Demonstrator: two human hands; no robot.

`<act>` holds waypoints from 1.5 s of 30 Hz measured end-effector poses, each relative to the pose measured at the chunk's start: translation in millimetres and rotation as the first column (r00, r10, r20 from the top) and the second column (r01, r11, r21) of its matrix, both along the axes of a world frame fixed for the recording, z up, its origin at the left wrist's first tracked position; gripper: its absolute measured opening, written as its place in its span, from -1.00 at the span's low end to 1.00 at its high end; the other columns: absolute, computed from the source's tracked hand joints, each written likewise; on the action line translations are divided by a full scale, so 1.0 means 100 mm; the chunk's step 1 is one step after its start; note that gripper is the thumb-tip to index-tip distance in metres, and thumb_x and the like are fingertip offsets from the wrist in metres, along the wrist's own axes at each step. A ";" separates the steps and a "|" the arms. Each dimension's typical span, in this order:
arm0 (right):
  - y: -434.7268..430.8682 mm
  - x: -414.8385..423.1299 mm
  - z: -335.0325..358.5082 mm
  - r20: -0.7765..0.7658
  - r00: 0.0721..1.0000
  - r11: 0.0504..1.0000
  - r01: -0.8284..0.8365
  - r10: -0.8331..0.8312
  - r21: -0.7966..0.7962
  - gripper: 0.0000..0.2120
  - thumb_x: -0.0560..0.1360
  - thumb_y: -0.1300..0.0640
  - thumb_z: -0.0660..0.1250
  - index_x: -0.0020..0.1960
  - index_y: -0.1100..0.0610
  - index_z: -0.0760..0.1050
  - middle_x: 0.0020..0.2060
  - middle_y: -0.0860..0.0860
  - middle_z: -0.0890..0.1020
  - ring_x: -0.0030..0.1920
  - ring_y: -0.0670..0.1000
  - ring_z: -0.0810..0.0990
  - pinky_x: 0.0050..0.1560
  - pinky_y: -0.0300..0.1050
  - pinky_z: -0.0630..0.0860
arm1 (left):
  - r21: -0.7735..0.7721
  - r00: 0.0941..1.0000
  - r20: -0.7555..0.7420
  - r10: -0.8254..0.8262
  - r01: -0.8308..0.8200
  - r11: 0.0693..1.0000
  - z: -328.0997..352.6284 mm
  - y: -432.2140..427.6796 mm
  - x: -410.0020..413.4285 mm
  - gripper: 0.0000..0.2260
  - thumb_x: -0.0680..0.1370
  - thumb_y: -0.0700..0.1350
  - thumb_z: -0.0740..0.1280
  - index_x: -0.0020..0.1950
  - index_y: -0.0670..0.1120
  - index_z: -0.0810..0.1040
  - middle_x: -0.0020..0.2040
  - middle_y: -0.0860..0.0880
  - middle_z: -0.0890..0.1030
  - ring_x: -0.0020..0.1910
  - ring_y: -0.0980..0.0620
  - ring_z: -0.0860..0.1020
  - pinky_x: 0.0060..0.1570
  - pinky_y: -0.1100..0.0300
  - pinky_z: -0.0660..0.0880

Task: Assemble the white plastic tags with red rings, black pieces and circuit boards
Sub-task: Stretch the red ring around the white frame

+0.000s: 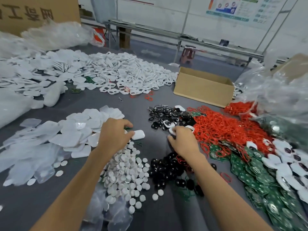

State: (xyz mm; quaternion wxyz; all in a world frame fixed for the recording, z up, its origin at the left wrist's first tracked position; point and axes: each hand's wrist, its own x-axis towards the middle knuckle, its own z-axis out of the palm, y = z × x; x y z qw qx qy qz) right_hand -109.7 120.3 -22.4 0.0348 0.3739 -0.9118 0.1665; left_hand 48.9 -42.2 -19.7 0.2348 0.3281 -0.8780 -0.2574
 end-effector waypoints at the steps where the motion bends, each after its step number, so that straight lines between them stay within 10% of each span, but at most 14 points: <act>1: -0.03 -0.02 -0.01 -0.035 0.999 0.999 0.010 -0.009 0.040 -0.80 0.55 0.06 0.29 -0.13 0.20 0.48 -0.14 0.15 0.59 0.06 0.20 0.53 -0.13 -0.04 0.36 | 0.006 0.999 -0.044 -0.012 0.012 1.000 0.01 0.05 0.02 -0.78 0.45 -0.12 0.49 0.09 -0.09 0.70 0.03 0.00 0.70 0.06 -0.01 0.60 0.11 0.10 0.49; 6: 0.04 0.02 0.08 -0.290 0.957 0.995 -0.007 -0.022 -0.099 -0.72 0.62 0.08 0.16 -0.15 0.20 0.51 -0.19 0.11 0.63 -0.09 0.14 0.52 -0.13 0.01 0.40 | 0.119 0.983 -0.168 -0.073 0.093 0.989 0.06 0.47 0.08 -0.80 0.49 -0.08 0.47 0.11 -0.01 0.67 0.00 0.13 0.66 -0.07 0.24 0.53 -0.07 0.43 0.33; 9: 0.12 0.20 0.21 0.177 0.984 0.854 0.124 -0.039 -0.505 -0.71 0.53 0.06 0.30 -0.29 0.19 0.56 -0.38 0.09 0.60 -0.33 0.04 0.48 -0.23 -0.05 0.43 | 0.112 0.963 -0.205 -0.176 0.201 0.973 0.09 0.77 -0.09 -0.65 0.49 -0.11 0.48 0.28 -0.05 0.57 0.13 0.06 0.65 0.05 0.17 0.58 0.09 0.45 0.38; 11: 0.20 0.40 0.29 0.557 0.813 0.716 0.288 0.168 -0.636 -0.71 0.48 0.09 0.36 -0.33 0.26 0.56 -0.42 0.13 0.54 -0.38 0.02 0.42 -0.29 -0.13 0.40 | 0.076 0.948 -0.216 -0.235 0.256 0.964 0.10 0.97 -0.24 -0.66 0.50 -0.15 0.46 0.26 -0.03 0.54 0.09 0.05 0.63 0.06 0.05 0.59 0.05 0.40 0.44; 14: 0.34 0.57 0.31 0.717 0.607 0.621 0.427 0.341 -0.657 -0.73 0.49 0.14 0.37 -0.25 0.34 0.58 -0.37 0.11 0.60 -0.34 -0.01 0.50 -0.30 -0.28 0.43 | 0.118 0.947 -0.251 -0.203 0.238 0.964 0.05 1.19 -0.32 -0.72 0.52 -0.23 0.40 0.21 0.00 0.58 -0.01 -0.01 0.68 -0.07 0.04 0.59 -0.05 0.25 0.48; 19: 0.51 0.62 0.32 0.676 0.641 0.610 0.384 0.364 -0.693 -0.70 0.54 0.12 0.33 -0.26 0.29 0.64 -0.35 0.10 0.67 -0.37 -0.08 0.58 -0.32 -0.33 0.49 | 0.346 0.918 -0.364 -0.158 0.291 0.892 -0.03 1.22 -0.32 -0.78 0.58 -0.32 0.25 0.09 -0.11 0.65 -0.20 -0.05 0.71 -0.27 0.07 0.65 -0.22 0.24 0.57; 23: 0.69 0.42 0.29 0.518 0.847 0.625 0.342 0.119 -0.702 -0.71 0.57 0.08 0.31 -0.29 0.11 0.64 -0.44 -0.10 0.59 -0.39 -0.13 0.45 -0.30 -0.23 0.39 | 0.750 0.883 -0.468 0.013 0.390 0.533 0.01 1.16 -0.27 -0.82 0.64 -0.32 0.16 0.03 -0.07 0.46 -0.30 -0.08 0.69 -0.39 0.00 0.65 -0.39 0.20 0.58; 30: 0.90 0.16 0.06 0.213 0.977 0.887 0.120 -0.025 -0.446 -0.80 0.50 0.32 0.33 -0.06 0.06 0.65 -0.16 -0.12 0.68 -0.22 -0.24 0.55 -0.14 -0.46 0.39 | 0.809 0.854 -0.521 0.012 0.489 0.328 0.02 1.13 -0.23 -0.83 0.58 -0.39 0.23 0.11 -0.21 0.48 -0.09 -0.18 0.71 -0.44 -0.01 0.61 -0.51 0.28 0.47; 35: 0.81 0.14 -0.08 0.077 0.996 0.981 -0.033 0.049 -0.193 -0.73 0.46 0.19 0.43 0.16 0.13 0.62 0.04 0.06 0.67 0.07 0.09 0.58 0.11 -0.16 0.39 | 0.817 0.863 -0.505 -0.013 0.483 0.316 -0.05 1.13 -0.25 -0.80 0.58 -0.37 0.22 0.11 -0.13 0.50 -0.09 -0.14 0.72 -0.47 0.04 0.54 -0.51 0.30 0.42; 45: 0.82 0.11 -0.01 0.202 0.977 0.902 0.153 -0.076 -0.404 -0.82 0.40 0.33 0.43 -0.14 0.07 0.68 -0.39 -0.10 0.63 -0.33 -0.08 0.59 -0.20 -0.26 0.48 | 0.789 0.885 -0.461 -0.062 0.441 0.428 -0.13 1.14 -0.27 -0.78 0.60 -0.36 0.20 0.12 -0.10 0.51 -0.09 -0.12 0.71 -0.43 0.04 0.56 -0.48 0.27 0.44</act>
